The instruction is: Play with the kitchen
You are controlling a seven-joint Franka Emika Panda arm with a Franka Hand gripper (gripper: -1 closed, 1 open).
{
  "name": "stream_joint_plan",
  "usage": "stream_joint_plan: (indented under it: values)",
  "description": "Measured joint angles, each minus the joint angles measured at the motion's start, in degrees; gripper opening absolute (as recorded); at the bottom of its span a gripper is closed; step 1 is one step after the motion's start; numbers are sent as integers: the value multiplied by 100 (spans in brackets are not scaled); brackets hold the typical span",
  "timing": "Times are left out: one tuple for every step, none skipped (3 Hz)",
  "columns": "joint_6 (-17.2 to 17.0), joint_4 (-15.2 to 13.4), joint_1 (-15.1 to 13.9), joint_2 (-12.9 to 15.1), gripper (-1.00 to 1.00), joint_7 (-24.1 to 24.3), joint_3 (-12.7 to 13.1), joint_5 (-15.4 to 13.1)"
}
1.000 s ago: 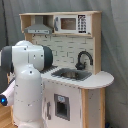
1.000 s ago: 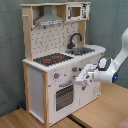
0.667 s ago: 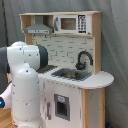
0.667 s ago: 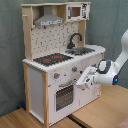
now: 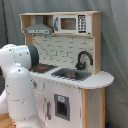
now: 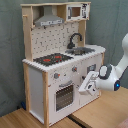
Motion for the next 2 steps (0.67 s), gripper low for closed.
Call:
stream_joint_plan:
  values:
    - [66, -24, 289, -356, 100, -120, -105, 468]
    - [143, -63, 549, -679, 100, -233, -200, 894]
